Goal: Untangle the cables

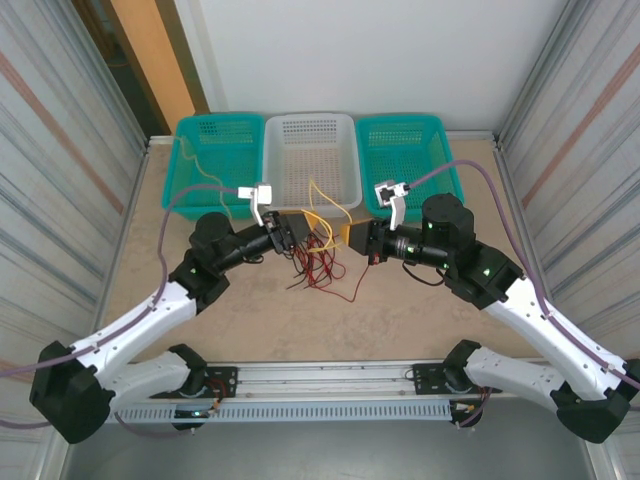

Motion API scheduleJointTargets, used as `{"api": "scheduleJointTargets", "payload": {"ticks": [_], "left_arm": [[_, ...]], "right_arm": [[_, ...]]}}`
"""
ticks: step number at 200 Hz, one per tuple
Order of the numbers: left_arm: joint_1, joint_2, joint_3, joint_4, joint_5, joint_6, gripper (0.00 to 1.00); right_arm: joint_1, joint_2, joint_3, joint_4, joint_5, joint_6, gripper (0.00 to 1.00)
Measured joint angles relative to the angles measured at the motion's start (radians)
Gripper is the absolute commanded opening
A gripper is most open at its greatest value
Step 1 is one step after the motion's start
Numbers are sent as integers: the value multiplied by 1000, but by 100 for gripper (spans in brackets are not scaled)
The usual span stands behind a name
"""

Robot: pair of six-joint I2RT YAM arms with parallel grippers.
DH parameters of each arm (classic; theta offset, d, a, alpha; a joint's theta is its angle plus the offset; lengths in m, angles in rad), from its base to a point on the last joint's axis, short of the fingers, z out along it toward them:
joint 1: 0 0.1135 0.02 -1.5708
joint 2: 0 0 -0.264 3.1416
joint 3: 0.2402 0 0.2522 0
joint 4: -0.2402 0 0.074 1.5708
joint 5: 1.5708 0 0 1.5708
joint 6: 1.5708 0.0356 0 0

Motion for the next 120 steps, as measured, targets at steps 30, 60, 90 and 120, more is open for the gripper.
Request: {"api": "scheduleJointTargets", "payload": {"ticks": [30, 60, 90, 120], "left_arm": [[0, 43, 14, 48, 24, -9, 56], [0, 48, 43, 3, 23, 9, 20], [0, 42, 160, -254, -110, 117, 0], [-2, 2, 219, -523, -289, 252, 0]], "right_arm": [[0, 2, 0, 8, -14, 6, 0], [0, 11, 0, 8, -17, 6, 0], [-40, 8, 2, -12, -10, 5, 1], [-195, 8, 35, -69, -14, 6, 1]]}}
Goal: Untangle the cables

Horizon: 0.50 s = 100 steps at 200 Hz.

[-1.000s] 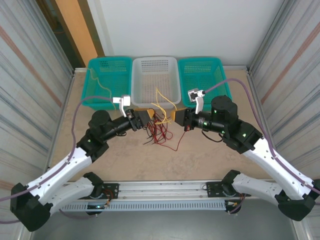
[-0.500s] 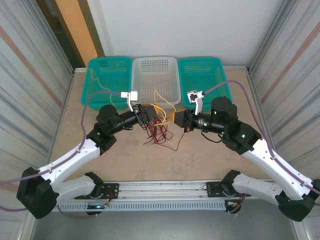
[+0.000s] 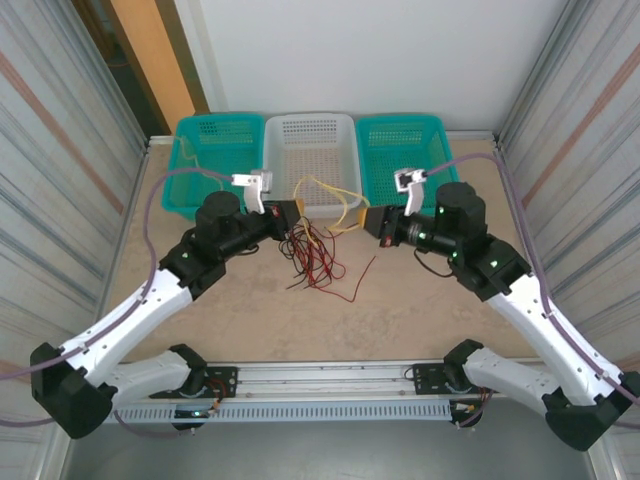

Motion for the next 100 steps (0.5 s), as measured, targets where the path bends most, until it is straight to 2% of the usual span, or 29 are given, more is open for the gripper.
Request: {"api": "scheduleJointTargets", "payload": {"ticks": [16, 39, 52, 58, 71, 79, 100], "left_arm": [[-8, -36, -1, -94, -42, 60, 0], [-23, -96, -2, -162, -38, 130, 0], [-23, -124, -2, -188, -27, 154, 0], [-23, -134, -2, -201, -23, 164, 0], [-21, -149, -2, -237, -27, 172, 0], [-14, -153, -1, -265, -41, 172, 0], [25, -127, 52, -376, -75, 165, 0]], "right_arm": [[-76, 1, 19, -19, -14, 0, 1], [-136, 8, 22, -30, -71, 1, 2], [-146, 21, 25, -33, -101, 2, 8], [-146, 29, 29, -33, -112, 3, 14], [-147, 43, 36, -31, -123, 8, 35], [-154, 46, 37, -28, -122, 16, 45], [-159, 45, 38, -30, -103, 27, 56]]}}
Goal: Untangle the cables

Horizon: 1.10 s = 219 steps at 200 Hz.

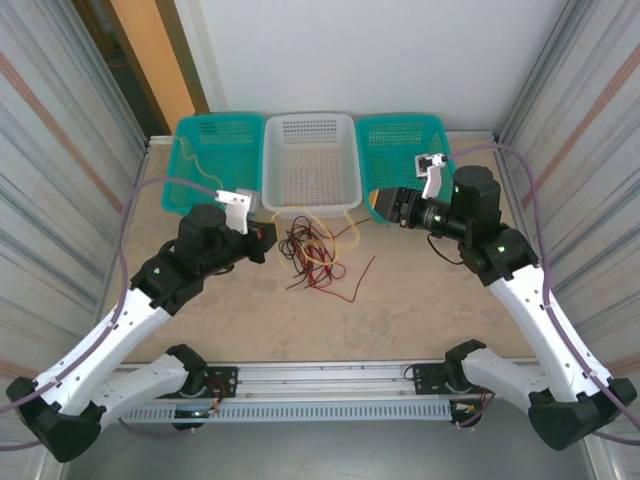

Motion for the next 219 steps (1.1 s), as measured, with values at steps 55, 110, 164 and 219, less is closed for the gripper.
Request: {"api": "scheduleJointTargets", "payload": {"ticks": [55, 110, 164, 219], "left_arm": [[315, 186, 342, -174, -9, -84, 0], [522, 393, 506, -172, -68, -165, 0], [670, 612, 506, -86, -68, -273, 0], [729, 772, 504, 57, 66, -334, 62]], "right_arm": [[0, -44, -5, -51, 55, -4, 70], [13, -110, -79, -71, 79, -2, 70], [88, -120, -132, -87, 125, -1, 69], [148, -100, -143, -116, 217, -1, 67]]}}
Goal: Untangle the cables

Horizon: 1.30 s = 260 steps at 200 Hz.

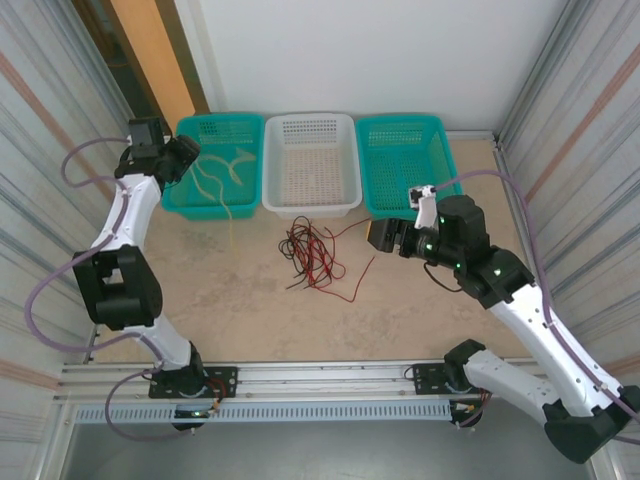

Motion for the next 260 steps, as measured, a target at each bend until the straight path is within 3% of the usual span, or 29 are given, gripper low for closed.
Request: {"api": "scheduleJointTargets", "payload": {"ticks": [54, 103, 136, 164, 194, 234, 260], "left_arm": [[0, -84, -81, 26, 25, 17, 60], [-37, -452, -217, -62, -3, 83, 57], [-177, -678, -379, -148, -6, 132, 56], [-307, -699, -480, -261, -39, 154, 57], [-320, -680, -593, -341, -59, 157, 56], [-331, -683, -606, -369, -61, 150, 52], [-398, -695, -606, -364, -60, 145, 54]], "right_arm": [[89, 228, -2, -33, 132, 1, 63], [119, 549, 3, -6, 155, -3, 57], [161, 708, 86, 24, 143, -4, 50], [193, 781, 159, 46, 148, -3, 49], [218, 790, 164, 56, 153, 1, 50], [221, 801, 167, 54, 153, 5, 52], [221, 879, 223, 18, 166, 2, 44]]}}
